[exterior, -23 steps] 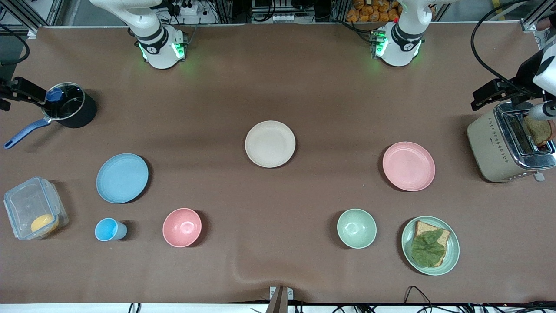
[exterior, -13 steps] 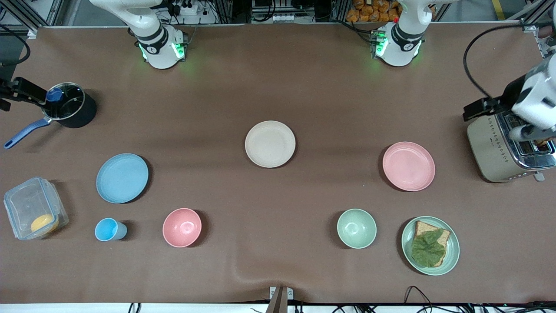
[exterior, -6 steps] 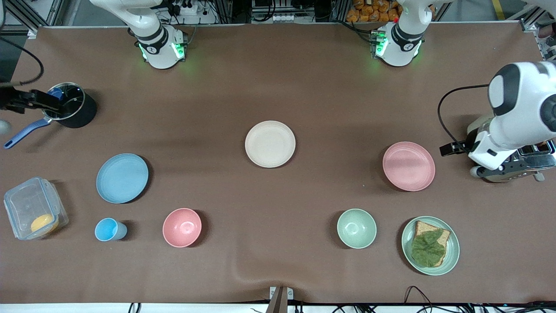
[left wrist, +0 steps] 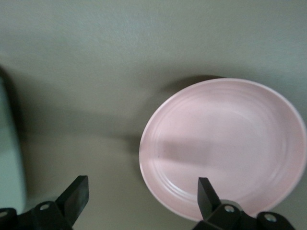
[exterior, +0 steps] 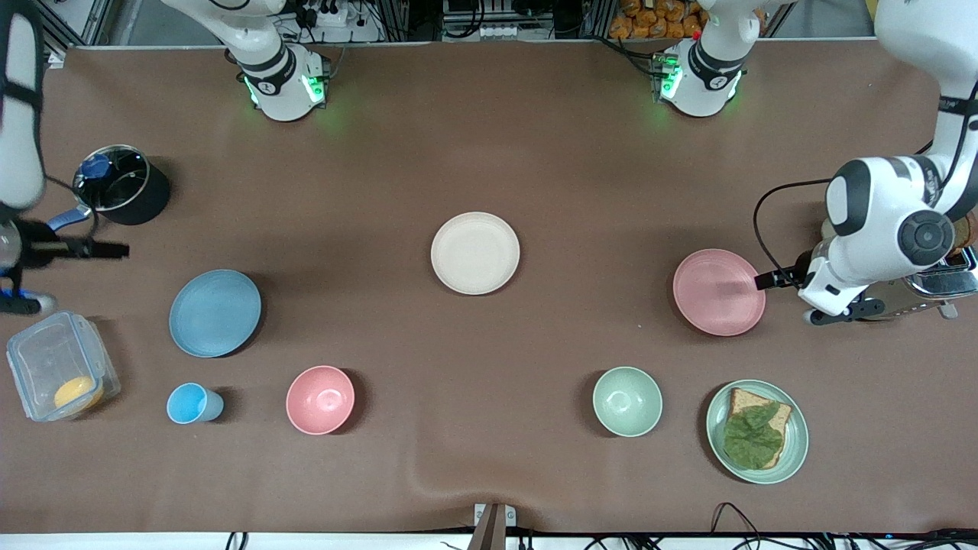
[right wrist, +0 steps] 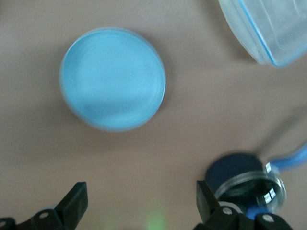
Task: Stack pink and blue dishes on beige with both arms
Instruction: 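Reach the left gripper to the pink plate while the right gripper reaches blue, then grasp the pink plate rim with the left gripper, blue with the right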
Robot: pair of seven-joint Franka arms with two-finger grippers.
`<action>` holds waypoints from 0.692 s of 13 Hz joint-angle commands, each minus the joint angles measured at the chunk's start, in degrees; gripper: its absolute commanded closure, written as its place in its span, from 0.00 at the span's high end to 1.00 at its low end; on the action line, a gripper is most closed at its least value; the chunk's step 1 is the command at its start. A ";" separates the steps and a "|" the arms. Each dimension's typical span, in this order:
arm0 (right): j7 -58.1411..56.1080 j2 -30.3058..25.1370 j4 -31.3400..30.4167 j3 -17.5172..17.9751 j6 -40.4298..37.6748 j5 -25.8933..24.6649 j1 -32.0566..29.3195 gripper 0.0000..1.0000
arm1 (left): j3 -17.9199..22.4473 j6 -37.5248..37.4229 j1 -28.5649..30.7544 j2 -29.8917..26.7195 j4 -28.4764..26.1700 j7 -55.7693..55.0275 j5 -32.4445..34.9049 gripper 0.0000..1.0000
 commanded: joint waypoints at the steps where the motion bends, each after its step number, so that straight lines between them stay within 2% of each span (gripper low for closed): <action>1: -1.04 7.40 0.70 1.12 7.06 0.53 -2.43 1.00 | -0.43 3.45 0.73 3.72 0.58 0.54 1.09 1.00; 3: -1.57 11.70 -0.09 1.12 13.56 0.88 -3.05 1.00 | -0.43 5.48 1.08 5.84 0.58 0.54 1.09 1.00; 5: -1.66 13.21 -4.46 1.30 19.63 1.31 -3.40 1.00 | -0.43 5.92 1.00 6.46 0.58 0.63 1.09 0.98; 7: -4.89 12.34 -11.40 1.30 26.83 4.12 -4.01 1.00 | -0.34 6.01 1.00 7.16 0.58 0.54 1.09 0.88; 9: -8.24 12.42 -12.14 1.30 28.36 5.09 -5.77 1.00 | -0.34 6.19 1.00 7.43 0.58 0.63 1.18 0.78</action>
